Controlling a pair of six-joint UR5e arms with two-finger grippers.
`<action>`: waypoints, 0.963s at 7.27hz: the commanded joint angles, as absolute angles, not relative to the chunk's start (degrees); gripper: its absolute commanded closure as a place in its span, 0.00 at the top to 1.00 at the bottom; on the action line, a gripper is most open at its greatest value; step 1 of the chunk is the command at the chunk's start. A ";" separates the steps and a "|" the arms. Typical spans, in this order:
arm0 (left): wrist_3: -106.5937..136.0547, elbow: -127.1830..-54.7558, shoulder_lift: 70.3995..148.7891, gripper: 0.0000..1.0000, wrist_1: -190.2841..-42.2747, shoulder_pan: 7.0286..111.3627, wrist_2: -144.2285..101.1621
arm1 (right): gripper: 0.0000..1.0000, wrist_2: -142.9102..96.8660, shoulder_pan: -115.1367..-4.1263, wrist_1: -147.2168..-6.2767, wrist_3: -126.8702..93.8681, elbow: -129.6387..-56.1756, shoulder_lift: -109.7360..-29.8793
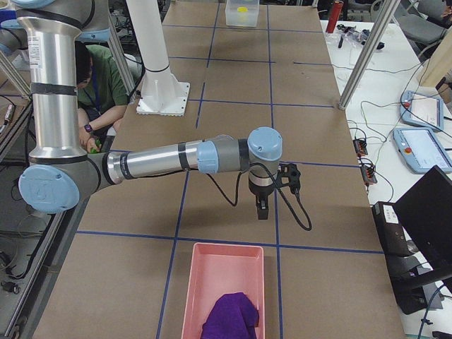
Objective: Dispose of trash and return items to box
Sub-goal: 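Carry the green bowl with the left gripper into the clear bin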
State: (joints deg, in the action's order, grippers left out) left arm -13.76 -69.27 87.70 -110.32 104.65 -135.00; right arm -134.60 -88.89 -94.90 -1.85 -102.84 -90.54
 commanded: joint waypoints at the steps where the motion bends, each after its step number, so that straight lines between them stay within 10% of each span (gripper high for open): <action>1: -13.80 -65.67 87.63 0.00 -110.91 104.94 -135.00 | 1.00 -134.56 -88.94 -94.83 -1.76 -102.83 -90.53; 3: -13.71 -63.73 86.66 0.09 -115.82 104.94 -133.78 | 1.00 -134.65 -88.86 -94.83 -1.76 -102.92 -90.53; 4: -13.28 -63.72 86.66 0.30 -115.84 104.94 -133.42 | 1.00 -134.65 -88.86 -94.92 -1.76 -102.92 -90.53; 5: -13.27 -64.07 86.66 0.99 -115.93 105.03 -133.42 | 1.00 -134.56 -88.86 -94.83 -1.76 -102.92 -90.53; 7: -13.01 -65.03 87.36 1.00 -115.75 105.12 -133.33 | 1.00 -134.65 -88.95 -94.83 -1.76 -102.92 -90.53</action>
